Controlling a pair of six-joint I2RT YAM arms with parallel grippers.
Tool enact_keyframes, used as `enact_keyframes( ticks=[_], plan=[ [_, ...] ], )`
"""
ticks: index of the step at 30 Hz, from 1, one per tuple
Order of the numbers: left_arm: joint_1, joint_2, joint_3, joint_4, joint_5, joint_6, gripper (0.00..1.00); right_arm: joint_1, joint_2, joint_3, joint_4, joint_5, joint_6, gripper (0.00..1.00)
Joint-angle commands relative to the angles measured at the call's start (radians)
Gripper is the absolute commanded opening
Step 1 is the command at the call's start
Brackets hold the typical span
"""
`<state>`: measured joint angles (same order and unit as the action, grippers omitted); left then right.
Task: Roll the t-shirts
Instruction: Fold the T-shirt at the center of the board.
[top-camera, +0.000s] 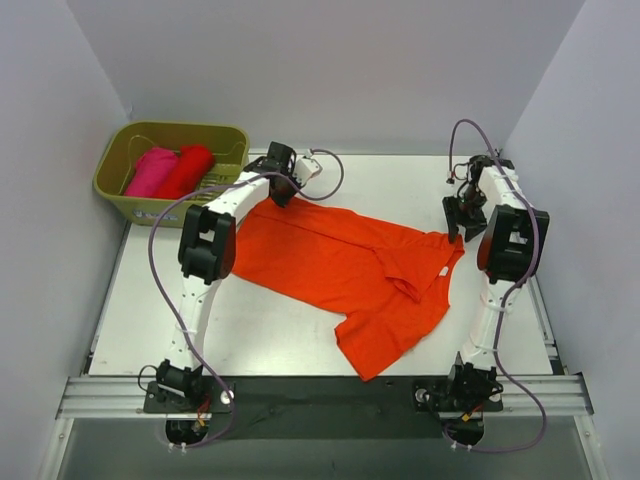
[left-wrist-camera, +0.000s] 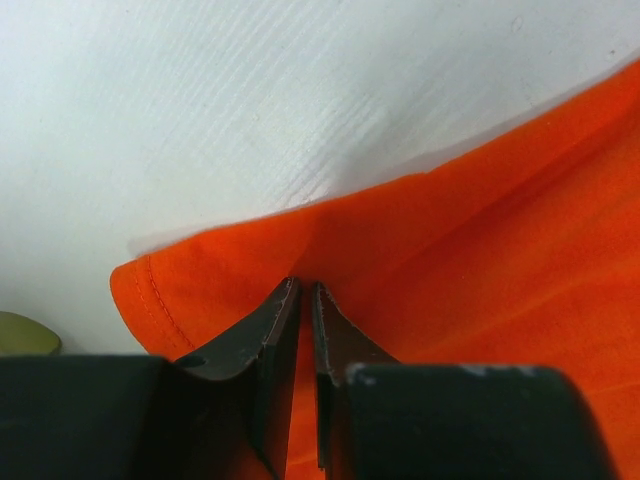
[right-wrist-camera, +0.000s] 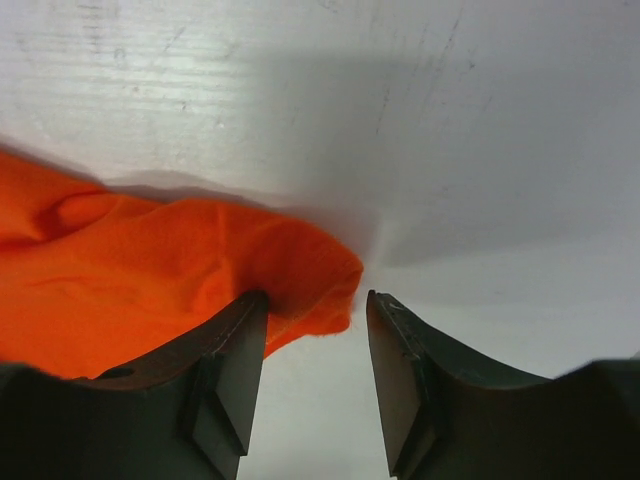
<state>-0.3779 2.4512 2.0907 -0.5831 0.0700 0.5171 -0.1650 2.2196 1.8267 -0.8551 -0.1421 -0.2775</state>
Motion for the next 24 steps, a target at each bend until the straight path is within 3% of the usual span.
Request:
enact_keyframes(
  ticks=[1,8,10,18,24],
  plan=[
    [-0.006,-0.06,-0.044,-0.037,-0.03,-0.029,0.21,-0.01,0.087,0.08,-0.085,0.053,-0.018,0.41],
    [-0.006,-0.104,-0.13,-0.02,-0.111,-0.019,0.21,-0.019,0.207,0.244,-0.153,0.059,-0.06,0.04],
    [-0.006,-0.115,-0.153,-0.017,-0.133,-0.019,0.21,-0.019,0.228,0.278,-0.151,0.07,-0.055,0.01],
    [-0.006,-0.143,-0.179,-0.004,-0.232,-0.038,0.22,-0.024,0.327,0.486,-0.118,0.131,-0.075,0.01],
    [-0.003,-0.165,-0.155,-0.008,-0.25,-0.046,0.29,-0.021,0.342,0.534,-0.042,0.112,-0.08,0.11]
  ],
)
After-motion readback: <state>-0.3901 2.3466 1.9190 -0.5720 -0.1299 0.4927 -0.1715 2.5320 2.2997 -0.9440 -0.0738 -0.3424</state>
